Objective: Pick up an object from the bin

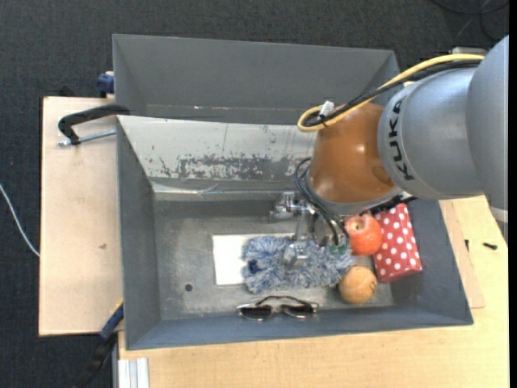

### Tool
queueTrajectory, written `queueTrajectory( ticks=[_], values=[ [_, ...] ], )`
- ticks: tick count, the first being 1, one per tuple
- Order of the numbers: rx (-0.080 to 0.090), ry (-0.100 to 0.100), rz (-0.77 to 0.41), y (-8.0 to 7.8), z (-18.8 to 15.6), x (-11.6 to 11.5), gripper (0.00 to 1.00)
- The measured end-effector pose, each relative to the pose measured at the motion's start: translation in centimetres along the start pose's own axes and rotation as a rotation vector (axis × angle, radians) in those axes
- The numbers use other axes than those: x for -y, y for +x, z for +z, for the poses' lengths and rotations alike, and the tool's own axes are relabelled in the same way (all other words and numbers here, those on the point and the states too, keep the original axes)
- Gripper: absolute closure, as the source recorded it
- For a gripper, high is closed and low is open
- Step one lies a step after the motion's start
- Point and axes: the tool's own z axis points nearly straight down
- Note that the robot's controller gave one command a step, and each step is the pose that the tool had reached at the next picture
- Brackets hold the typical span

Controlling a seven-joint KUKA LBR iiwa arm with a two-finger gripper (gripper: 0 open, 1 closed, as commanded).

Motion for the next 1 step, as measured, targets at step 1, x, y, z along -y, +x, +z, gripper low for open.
queueTrajectory(
  ticks=[1],
  values=[
    [-0.005,0.001,-0.026,-1.46,-2.11,-1.29,0.00]
  ],
)
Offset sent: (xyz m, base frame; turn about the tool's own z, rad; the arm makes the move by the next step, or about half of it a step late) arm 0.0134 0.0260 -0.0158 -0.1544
